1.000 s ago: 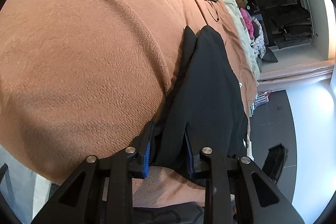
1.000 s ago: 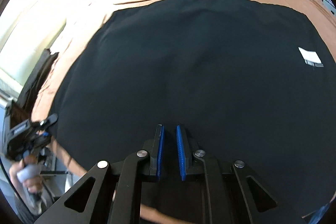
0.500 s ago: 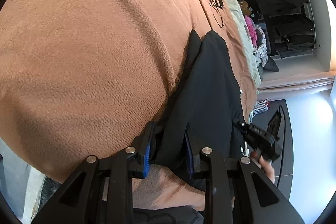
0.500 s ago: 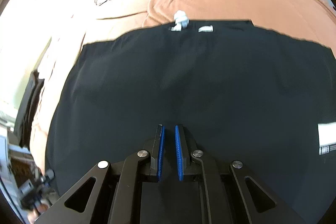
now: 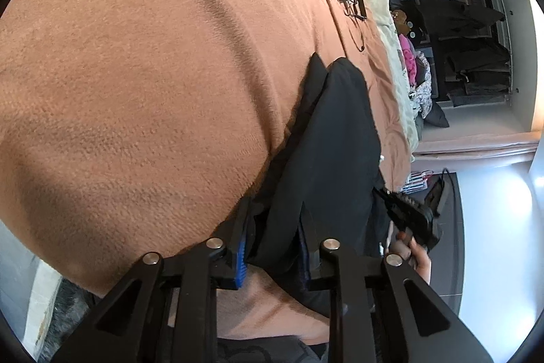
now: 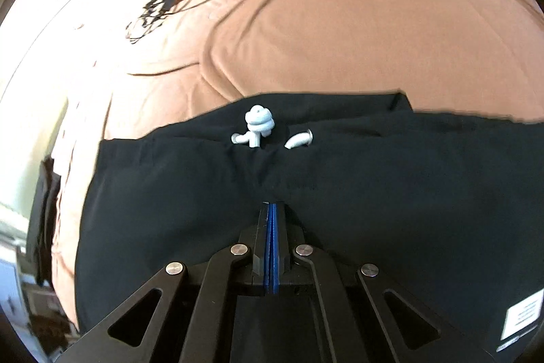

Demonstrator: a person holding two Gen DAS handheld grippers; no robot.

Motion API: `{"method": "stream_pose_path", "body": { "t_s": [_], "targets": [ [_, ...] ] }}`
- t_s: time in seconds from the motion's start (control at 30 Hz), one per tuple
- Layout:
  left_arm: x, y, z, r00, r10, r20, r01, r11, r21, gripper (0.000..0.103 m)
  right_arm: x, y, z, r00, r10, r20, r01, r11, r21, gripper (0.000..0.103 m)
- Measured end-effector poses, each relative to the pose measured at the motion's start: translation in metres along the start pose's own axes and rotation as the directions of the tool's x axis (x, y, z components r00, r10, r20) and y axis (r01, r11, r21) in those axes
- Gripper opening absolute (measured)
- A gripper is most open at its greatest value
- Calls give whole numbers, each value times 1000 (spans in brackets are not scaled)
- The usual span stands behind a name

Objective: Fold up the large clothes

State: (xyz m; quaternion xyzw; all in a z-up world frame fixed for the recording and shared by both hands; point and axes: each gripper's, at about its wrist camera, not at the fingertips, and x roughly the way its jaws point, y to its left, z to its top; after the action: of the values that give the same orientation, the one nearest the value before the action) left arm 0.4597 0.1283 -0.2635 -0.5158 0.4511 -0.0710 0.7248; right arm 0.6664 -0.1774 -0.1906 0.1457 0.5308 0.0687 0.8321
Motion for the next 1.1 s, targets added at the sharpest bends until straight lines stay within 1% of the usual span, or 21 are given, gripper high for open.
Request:
{"method": "stream_pose_path", "body": {
  "t_s": [0.03, 0.1, 0.17, 0.23, 0.37, 0.53, 0.63, 0.7, 0.77, 0.87, 0.93, 1.0, 1.07, 1.1],
  "targets": [
    [-1, -2, 0, 1000, -11, 3, 11, 1000, 0, 19, -10, 1, -4, 1000, 0, 7, 0, 1000, -17, 5],
    [-6, -10, 0, 999, -35, 12, 35, 999, 8, 18, -30, -2, -13, 999, 35, 23, -34, 999, -33, 20],
    [-12, -21, 0, 997, -79, 16, 79, 997, 11, 17, -49, -3, -27, 999, 38, 35, -36, 998, -55, 24],
    [-16, -35, 0, 993, -119, 18, 119, 993, 19, 16, -65, -4, -41, 998, 43, 42, -40, 997, -62, 24],
    [-23, -68, -2, 984, -179, 13, 177, 981, 77, 15, -91, -5, -73, 993, 107, 51, -105, 993, -44, 24],
    [-25, -106, -8, 976, -220, -1, 218, 966, 142, 14, -105, 3, -109, 983, 180, 49, -178, 983, -38, 24],
    [-27, -133, -16, 970, -244, -18, 242, 950, 195, 14, -110, 4, -132, 972, 230, 51, -229, 973, -33, 24],
    [-28, -148, -21, 967, -253, -30, 254, 941, 225, 14, -115, 5, -152, 966, 251, 56, -249, 968, -25, 19],
    [-28, -165, -26, 964, -261, -39, 263, 930, 256, 14, -114, 7, -168, 963, 265, 55, -264, 964, -20, 14],
    [-27, -188, -35, 961, -269, -59, 274, 913, 302, 14, -105, 5, -196, 956, 287, 51, -289, 957, 19, 11],
    [-23, -204, -43, 961, -265, -78, 276, 903, 329, 14, -93, 0, -211, 951, 305, 42, -307, 949, 66, 11],
    [-18, -217, -50, 962, -255, -100, 274, 896, 350, 14, -81, -1, -224, 949, 314, 29, -315, 945, 88, 10],
    [-13, -234, -61, 962, -250, -112, 273, 880, 389, 14, -80, -5, -229, 946, 321, 38, -323, 941, 104, 10],
    [-12, -239, -63, 961, -250, -118, 277, 876, 396, 14, -83, -8, -230, 941, 336, 46, -339, 933, 118, 10]
  ]
}}
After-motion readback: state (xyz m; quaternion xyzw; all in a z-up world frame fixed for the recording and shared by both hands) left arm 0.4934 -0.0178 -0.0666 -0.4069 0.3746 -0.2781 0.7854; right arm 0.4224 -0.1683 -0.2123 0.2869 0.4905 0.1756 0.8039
